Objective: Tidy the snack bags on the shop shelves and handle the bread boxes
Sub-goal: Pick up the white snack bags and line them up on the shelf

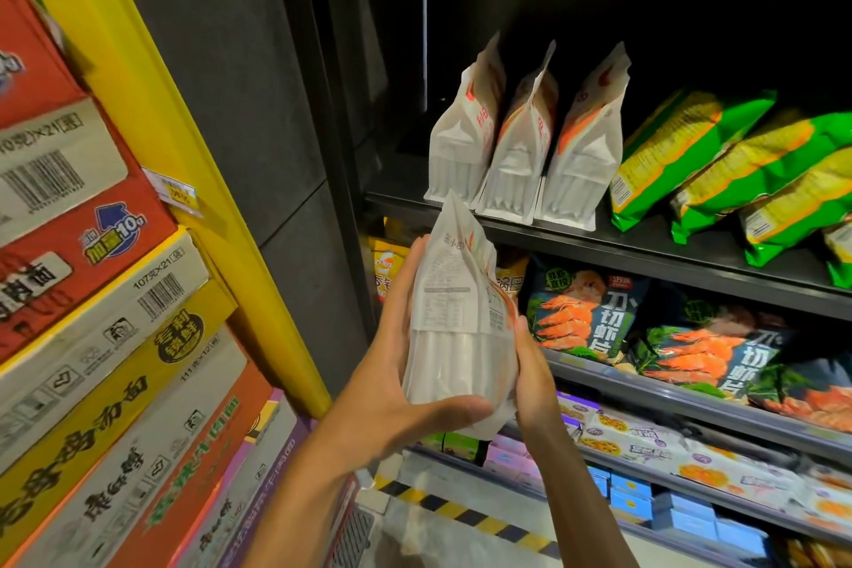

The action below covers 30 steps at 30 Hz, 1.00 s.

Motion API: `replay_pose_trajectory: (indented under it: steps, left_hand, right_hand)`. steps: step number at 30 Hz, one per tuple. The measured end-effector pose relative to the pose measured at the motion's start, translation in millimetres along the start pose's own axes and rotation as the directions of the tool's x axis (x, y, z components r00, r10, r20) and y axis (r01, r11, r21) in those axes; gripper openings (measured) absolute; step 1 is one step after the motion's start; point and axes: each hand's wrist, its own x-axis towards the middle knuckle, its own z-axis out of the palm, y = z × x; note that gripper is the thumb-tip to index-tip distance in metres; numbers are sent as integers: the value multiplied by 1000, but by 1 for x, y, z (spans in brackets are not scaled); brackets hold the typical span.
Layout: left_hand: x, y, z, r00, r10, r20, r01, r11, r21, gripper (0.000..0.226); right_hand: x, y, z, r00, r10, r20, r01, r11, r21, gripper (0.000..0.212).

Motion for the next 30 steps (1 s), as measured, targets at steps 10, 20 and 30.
replay_pose_trajectory:
  steps: [10, 20, 30]
  left_hand:
    - [-4, -12, -41, 994, -54, 95, 58, 998, -37, 105]
    - [3, -41, -36, 925, -255, -280, 246, 967, -69, 58]
    - [18, -85, -17, 716, -603, -353, 288, 715, -637, 63]
  right_hand:
    - [-16, -25, -13, 955, -298, 3, 298, 954, -25, 38]
    - [-45, -61, -8, 900, -427, 93, 435, 896, -95, 52]
    - [-71, -73, -2, 819, -467, 334, 479, 876, 52, 47]
